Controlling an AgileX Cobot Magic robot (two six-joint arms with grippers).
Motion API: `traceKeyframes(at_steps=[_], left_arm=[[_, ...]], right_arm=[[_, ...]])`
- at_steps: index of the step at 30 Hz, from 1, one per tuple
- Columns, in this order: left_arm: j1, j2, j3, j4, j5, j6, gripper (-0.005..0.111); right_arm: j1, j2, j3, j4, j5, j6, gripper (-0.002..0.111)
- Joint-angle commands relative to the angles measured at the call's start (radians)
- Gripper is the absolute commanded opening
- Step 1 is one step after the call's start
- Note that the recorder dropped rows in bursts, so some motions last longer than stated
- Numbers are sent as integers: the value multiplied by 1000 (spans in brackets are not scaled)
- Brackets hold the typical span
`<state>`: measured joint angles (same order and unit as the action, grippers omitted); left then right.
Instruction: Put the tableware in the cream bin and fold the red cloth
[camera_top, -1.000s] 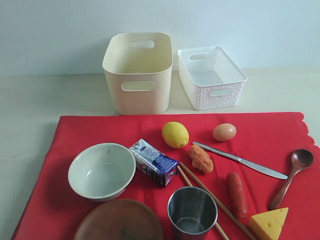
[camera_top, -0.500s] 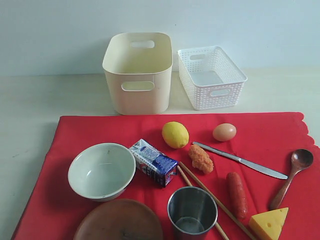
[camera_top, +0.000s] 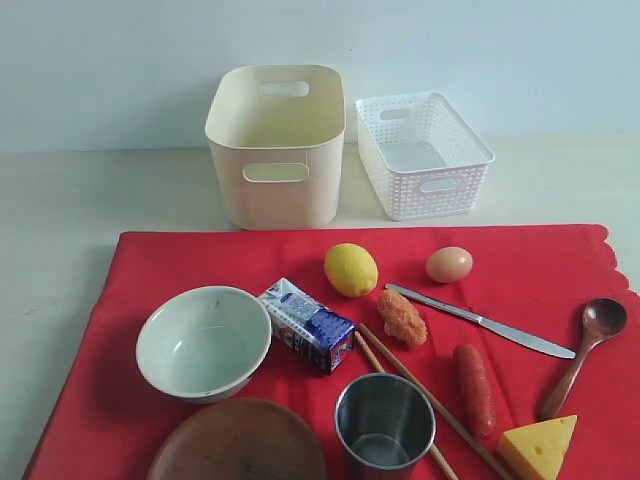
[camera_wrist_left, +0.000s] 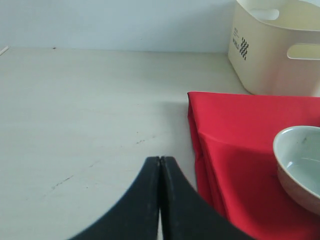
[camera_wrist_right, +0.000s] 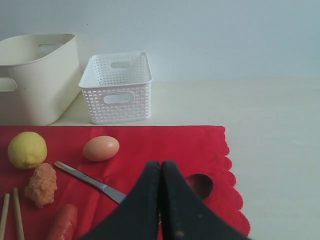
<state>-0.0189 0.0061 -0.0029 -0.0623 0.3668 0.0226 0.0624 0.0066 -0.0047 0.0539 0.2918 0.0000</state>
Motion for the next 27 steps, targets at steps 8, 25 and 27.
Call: traceKeyframes(at_steps=[8, 25, 27], left_arm=[[2, -6, 3, 1, -14, -1, 0], [2, -6, 3, 1, -14, -1, 0], [2, -6, 3, 1, -14, -1, 0]], right_arm=[[2, 59, 5, -3, -10, 0, 0], [2, 266, -160, -3, -6, 0, 0], [2, 304, -192, -3, -6, 0, 0]])
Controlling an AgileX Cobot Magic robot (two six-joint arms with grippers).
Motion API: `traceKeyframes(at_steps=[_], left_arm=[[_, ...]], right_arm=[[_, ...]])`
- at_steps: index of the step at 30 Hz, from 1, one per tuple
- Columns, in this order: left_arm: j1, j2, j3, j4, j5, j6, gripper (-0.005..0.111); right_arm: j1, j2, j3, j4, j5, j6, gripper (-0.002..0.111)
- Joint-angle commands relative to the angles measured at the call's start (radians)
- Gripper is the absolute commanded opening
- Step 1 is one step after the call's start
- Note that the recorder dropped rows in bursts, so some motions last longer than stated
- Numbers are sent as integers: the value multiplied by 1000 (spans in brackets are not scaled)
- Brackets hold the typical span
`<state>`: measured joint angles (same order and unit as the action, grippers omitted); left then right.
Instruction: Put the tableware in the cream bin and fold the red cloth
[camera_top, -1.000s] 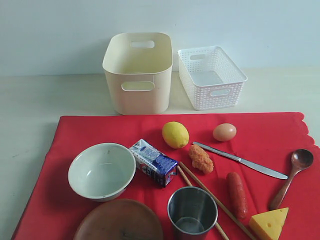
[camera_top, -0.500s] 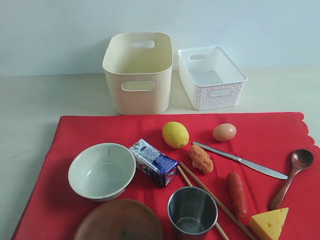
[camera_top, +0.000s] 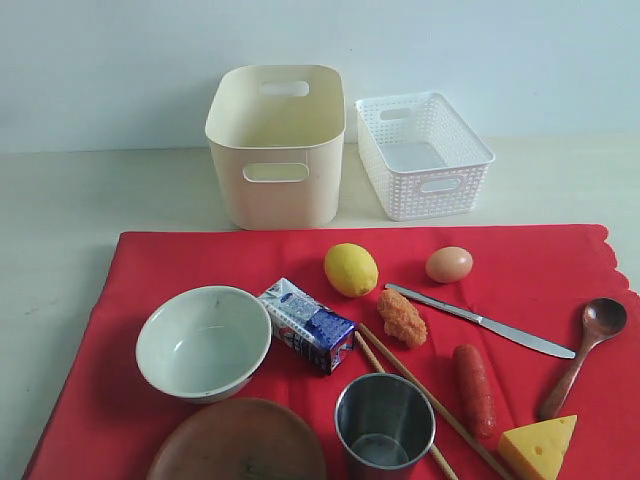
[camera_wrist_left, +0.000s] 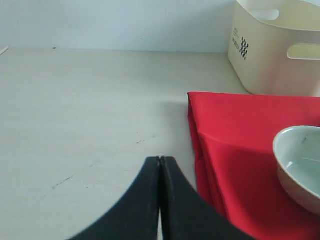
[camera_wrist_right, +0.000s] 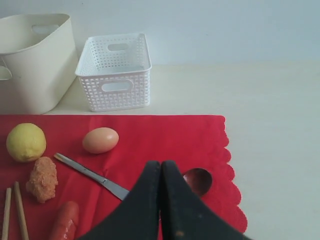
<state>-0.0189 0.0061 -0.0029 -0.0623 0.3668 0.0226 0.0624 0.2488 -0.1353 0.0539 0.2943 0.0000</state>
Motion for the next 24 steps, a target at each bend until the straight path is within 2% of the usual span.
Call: traceKeyframes(at_steps=[1, 17, 24], left_arm=[[2, -6, 3, 1, -14, -1, 0], [2, -6, 3, 1, -14, -1, 0], [2, -6, 3, 1, -14, -1, 0]], right_arm=[[2, 81, -79, -3, -9, 0, 0], [2, 320, -364, -3, -9, 0, 0], [2, 321, -375, -3, -14, 0, 0]])
